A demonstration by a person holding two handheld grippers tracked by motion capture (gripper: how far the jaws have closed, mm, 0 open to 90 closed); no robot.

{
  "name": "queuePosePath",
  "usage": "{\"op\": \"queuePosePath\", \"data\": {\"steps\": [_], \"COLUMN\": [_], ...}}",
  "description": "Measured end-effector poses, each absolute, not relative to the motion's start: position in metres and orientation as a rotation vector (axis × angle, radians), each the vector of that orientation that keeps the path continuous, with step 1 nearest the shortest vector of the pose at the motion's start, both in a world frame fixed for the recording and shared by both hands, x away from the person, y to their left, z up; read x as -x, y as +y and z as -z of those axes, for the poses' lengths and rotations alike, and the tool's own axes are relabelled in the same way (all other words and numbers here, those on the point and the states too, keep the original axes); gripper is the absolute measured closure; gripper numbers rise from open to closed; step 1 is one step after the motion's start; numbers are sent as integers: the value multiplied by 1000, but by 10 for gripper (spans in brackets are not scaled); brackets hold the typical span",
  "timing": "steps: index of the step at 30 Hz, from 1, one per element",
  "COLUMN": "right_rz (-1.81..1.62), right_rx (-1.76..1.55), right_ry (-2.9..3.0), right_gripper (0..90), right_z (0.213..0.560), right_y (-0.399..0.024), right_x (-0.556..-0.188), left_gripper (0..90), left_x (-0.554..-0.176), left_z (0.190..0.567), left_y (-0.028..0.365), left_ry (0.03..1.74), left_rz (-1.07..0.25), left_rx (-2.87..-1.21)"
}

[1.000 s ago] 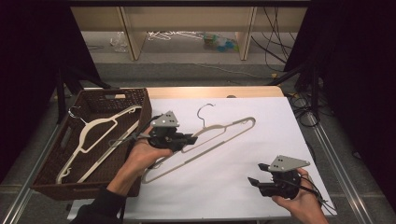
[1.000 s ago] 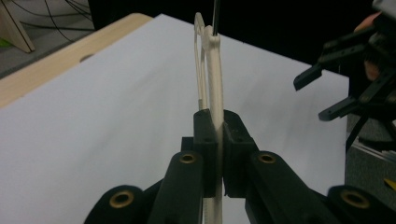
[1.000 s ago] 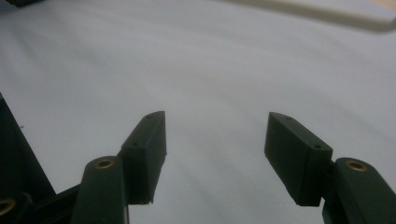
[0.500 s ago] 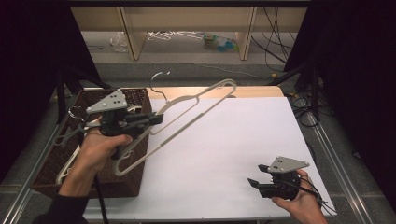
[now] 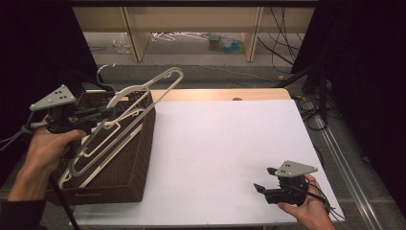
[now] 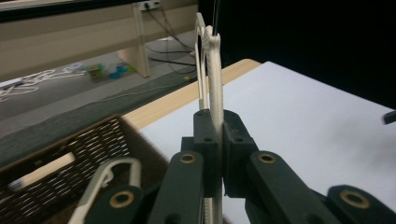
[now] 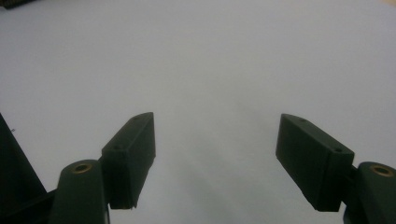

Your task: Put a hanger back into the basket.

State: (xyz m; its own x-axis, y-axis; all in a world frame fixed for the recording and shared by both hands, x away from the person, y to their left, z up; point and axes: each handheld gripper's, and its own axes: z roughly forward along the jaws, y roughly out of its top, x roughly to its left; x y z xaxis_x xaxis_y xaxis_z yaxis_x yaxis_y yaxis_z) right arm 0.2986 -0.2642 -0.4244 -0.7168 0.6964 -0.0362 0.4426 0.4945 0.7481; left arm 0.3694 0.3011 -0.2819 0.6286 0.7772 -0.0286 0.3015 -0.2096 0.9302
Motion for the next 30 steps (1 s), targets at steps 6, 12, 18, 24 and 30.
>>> {"op": "queuePosePath", "data": {"steps": [6, 12, 18, 24, 30], "right_rz": [-1065, -1059, -1058, -1050, -1053], "right_rx": [-971, -973, -968, -959, -958], "right_ry": [2401, 2409, 2408, 2421, 2417], "right_gripper": [295, 295, 296, 295, 296], "right_z": [424, 425, 426, 427, 427], "right_y": [-264, -265, -265, -264, -264], "right_x": [-298, -298, -298, -298, -298], "left_gripper": [859, 859, 859, 859, 859], "left_x": [-374, -377, -376, -375, -376], "left_z": [295, 313, 330, 343, 354], "left_y": [333, 354, 373, 382, 386], "left_ry": [927, 977, 998, 1005, 1014], "left_rz": [-605, -612, -605, -591, -560], "left_rx": [-1770, -1787, -1791, -1821, -1833]}}
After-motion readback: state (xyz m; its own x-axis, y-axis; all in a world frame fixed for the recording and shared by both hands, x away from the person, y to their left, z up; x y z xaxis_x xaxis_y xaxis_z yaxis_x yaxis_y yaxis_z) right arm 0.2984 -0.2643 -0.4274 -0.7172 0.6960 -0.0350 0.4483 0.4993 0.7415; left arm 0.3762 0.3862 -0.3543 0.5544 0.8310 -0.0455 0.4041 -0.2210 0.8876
